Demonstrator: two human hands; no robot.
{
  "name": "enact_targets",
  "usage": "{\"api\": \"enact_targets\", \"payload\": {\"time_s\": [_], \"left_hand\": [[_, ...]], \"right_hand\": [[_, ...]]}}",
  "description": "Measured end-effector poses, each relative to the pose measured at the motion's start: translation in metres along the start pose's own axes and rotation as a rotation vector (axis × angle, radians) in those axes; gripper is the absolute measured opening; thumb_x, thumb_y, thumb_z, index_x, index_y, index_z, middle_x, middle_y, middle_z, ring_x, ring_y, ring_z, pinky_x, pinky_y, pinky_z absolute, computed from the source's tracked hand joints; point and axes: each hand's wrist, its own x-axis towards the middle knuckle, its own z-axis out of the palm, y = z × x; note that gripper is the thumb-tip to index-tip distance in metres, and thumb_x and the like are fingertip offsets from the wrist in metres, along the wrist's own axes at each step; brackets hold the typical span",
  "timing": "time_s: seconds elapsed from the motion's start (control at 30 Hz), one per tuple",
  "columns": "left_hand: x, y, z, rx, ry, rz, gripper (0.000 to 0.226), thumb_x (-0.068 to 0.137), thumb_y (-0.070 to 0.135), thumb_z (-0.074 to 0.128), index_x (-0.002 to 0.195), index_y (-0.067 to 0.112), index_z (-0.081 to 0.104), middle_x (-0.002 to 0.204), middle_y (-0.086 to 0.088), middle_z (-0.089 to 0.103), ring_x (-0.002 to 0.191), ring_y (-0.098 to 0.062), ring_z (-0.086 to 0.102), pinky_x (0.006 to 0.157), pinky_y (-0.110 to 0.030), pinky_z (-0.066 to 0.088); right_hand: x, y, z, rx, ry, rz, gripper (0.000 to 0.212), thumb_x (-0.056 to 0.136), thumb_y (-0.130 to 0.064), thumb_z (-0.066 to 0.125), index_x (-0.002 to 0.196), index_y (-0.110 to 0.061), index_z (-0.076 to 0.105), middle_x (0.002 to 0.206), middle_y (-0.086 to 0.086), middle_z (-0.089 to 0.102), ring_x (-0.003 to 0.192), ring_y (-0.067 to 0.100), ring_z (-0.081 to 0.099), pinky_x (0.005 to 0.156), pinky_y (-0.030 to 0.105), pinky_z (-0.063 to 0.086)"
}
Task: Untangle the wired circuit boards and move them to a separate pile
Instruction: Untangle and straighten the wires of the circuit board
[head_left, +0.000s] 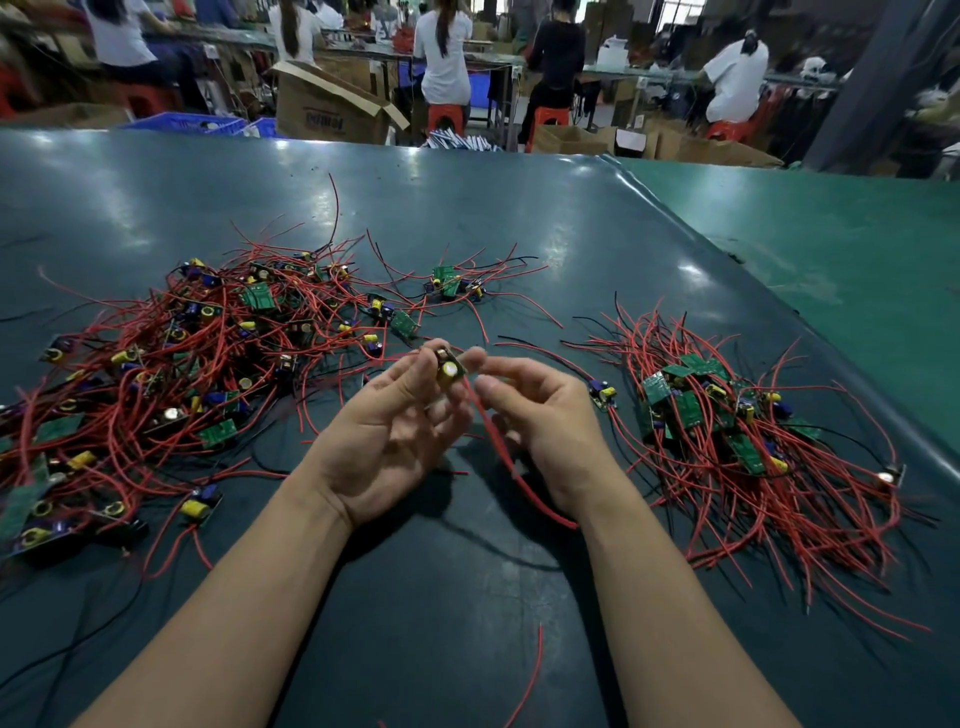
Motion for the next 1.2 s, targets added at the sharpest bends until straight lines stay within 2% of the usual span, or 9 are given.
{"api": "enact_targets", "payload": {"time_s": [0.13,0.2,0.3,0.47,0.57,0.7,0.9,1.03,1.2], "left_hand": [[0.001,0.004,0.000,-0.161,0.067,0.063,0.037,0.052,0.009,0.093,0.081,0.007,0.071,0.085,-0.008,0.069,0.076,-0.017,0.070,0.071,-0.027,0.059],[0.002,0.005,0.001,-0.195,0.105,0.109,0.019,0.071,0.010,0.075,0.088,0.008,0.067,0.085,-0.007,0.070,0.079,-0.017,0.071,0.073,-0.028,0.059],[0.004,0.002,0.001,-0.150,0.143,0.141,0.018,0.076,0.005,0.061,0.093,0.012,0.064,0.087,-0.008,0.072,0.084,-0.020,0.072,0.080,-0.029,0.059],[0.006,-0.007,0.005,0.006,0.166,0.081,0.009,0.074,0.015,0.068,0.082,0.012,0.068,0.084,-0.010,0.071,0.077,-0.017,0.071,0.073,-0.022,0.059],[0.008,-0.010,0.003,0.081,0.200,0.081,0.008,0.073,0.011,0.067,0.078,0.007,0.071,0.081,-0.012,0.072,0.070,-0.015,0.070,0.063,-0.019,0.058],[0.010,-0.012,-0.001,0.131,0.218,0.195,0.031,0.064,-0.004,0.069,0.093,0.005,0.067,0.092,-0.011,0.074,0.082,-0.017,0.072,0.073,-0.020,0.058],[0.011,-0.014,-0.003,0.404,0.219,0.292,0.040,0.056,0.000,0.078,0.094,0.007,0.066,0.090,-0.006,0.074,0.083,-0.017,0.071,0.072,-0.022,0.056],[0.008,-0.014,-0.003,0.479,0.230,0.289,0.032,0.054,0.008,0.082,0.084,0.015,0.073,0.095,-0.008,0.074,0.086,-0.021,0.071,0.065,-0.027,0.057],[0.005,-0.015,-0.001,0.571,0.190,0.268,0.026,0.058,0.009,0.082,0.080,0.022,0.076,0.099,-0.007,0.075,0.091,-0.020,0.070,0.064,-0.030,0.058]], "right_hand": [[-0.005,-0.003,0.004,0.176,-0.203,0.021,0.030,0.082,-0.006,0.071,0.107,-0.022,0.076,0.087,0.003,0.067,0.053,0.012,0.055,0.038,0.018,0.039],[-0.006,-0.006,0.005,0.287,-0.227,0.033,0.036,0.074,-0.011,0.074,0.107,-0.022,0.076,0.085,0.001,0.067,0.054,0.011,0.055,0.038,0.017,0.038],[-0.007,-0.007,0.006,0.329,-0.201,-0.008,0.030,0.069,-0.017,0.074,0.098,-0.022,0.079,0.078,0.000,0.067,0.052,0.010,0.053,0.039,0.017,0.036],[-0.005,-0.006,0.009,0.405,-0.092,-0.011,0.013,0.079,-0.020,0.063,0.076,-0.014,0.075,0.066,0.002,0.064,0.049,0.010,0.052,0.037,0.018,0.037],[-0.004,-0.007,0.008,0.479,-0.066,0.022,0.013,0.080,-0.021,0.064,0.085,-0.009,0.066,0.064,0.003,0.062,0.050,0.011,0.054,0.038,0.019,0.039],[-0.003,-0.002,0.012,0.227,0.040,0.048,0.007,0.089,-0.014,0.067,0.087,-0.008,0.065,0.065,0.002,0.062,0.047,0.009,0.053,0.039,0.018,0.042],[0.000,0.001,0.006,0.188,0.123,0.077,0.014,0.089,-0.018,0.070,0.079,-0.010,0.066,0.065,0.003,0.064,0.045,0.009,0.053,0.037,0.020,0.041],[0.001,0.002,0.005,0.183,0.149,0.075,0.024,0.090,-0.017,0.069,0.066,-0.016,0.067,0.062,0.003,0.062,0.044,0.010,0.052,0.037,0.020,0.038],[0.003,-0.002,0.001,0.258,0.205,0.071,0.020,0.087,-0.005,0.067,0.069,-0.010,0.062,0.056,0.000,0.060,0.042,0.008,0.048,0.035,0.017,0.035]]}}
